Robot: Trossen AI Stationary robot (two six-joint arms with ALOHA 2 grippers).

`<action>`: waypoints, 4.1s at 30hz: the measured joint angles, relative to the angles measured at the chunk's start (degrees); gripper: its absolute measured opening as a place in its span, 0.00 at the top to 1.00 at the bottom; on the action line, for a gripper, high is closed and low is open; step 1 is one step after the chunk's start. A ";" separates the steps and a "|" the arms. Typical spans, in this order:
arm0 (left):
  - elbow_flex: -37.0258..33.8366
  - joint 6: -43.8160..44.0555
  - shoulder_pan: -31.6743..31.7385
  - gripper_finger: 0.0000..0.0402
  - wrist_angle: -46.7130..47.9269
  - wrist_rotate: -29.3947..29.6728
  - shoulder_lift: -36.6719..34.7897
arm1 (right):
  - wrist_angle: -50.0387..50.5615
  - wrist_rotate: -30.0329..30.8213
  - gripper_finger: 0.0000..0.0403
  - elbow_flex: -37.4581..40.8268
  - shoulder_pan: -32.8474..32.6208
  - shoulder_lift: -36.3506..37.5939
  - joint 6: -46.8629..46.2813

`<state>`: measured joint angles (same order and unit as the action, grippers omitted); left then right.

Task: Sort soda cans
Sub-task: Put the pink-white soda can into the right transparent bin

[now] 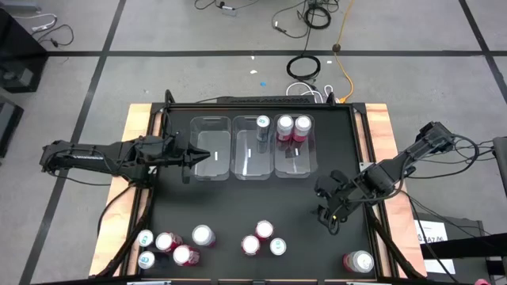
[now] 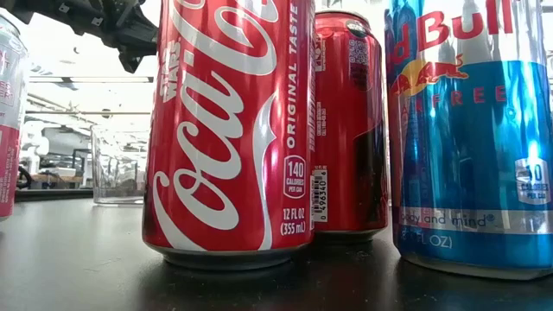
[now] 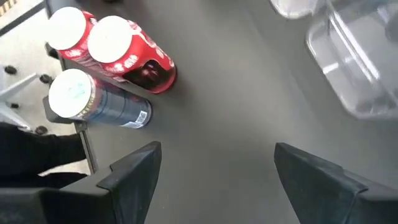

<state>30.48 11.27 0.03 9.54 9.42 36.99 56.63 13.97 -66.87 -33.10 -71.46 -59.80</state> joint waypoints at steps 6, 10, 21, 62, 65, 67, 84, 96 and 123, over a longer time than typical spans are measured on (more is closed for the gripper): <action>0.00 0.01 0.00 0.90 0.01 0.16 0.00 | 8.53 -7.51 0.25 0.02 -0.03 -0.02 -12.17; 0.00 0.02 0.00 0.90 0.00 1.52 0.00 | 12.87 -13.38 0.26 0.02 -0.03 -0.02 -18.84; 0.00 -1.33 0.00 0.90 0.02 4.16 0.00 | 13.75 -15.77 0.26 0.02 -4.43 -0.02 -29.64; 0.00 -1.44 0.01 0.90 0.00 4.36 0.00 | 19.05 -5.02 0.11 0.02 -10.10 -0.04 -31.10; 0.00 -1.44 0.00 0.90 0.00 4.36 0.00 | 21.46 -5.04 0.03 0.02 -10.10 -0.04 -32.52; 0.00 -1.44 0.00 0.90 0.00 4.36 0.00 | 22.98 -5.04 0.02 0.02 -10.10 -0.04 -33.12; 0.00 -1.44 0.01 0.90 0.00 4.60 0.00 | 19.73 -10.77 0.03 0.02 -10.13 -0.06 -34.09; 0.00 -1.13 0.02 0.90 -0.01 4.60 0.00 | 11.06 -18.16 0.03 0.02 -13.30 -6.36 -33.32; 0.00 -1.07 0.02 0.90 -0.02 4.60 0.02 | -0.03 -12.82 0.04 0.02 -31.41 -13.79 -56.86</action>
<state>30.48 10.20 0.05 9.52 14.02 37.01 56.60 1.15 -66.85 -64.51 -85.25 -116.65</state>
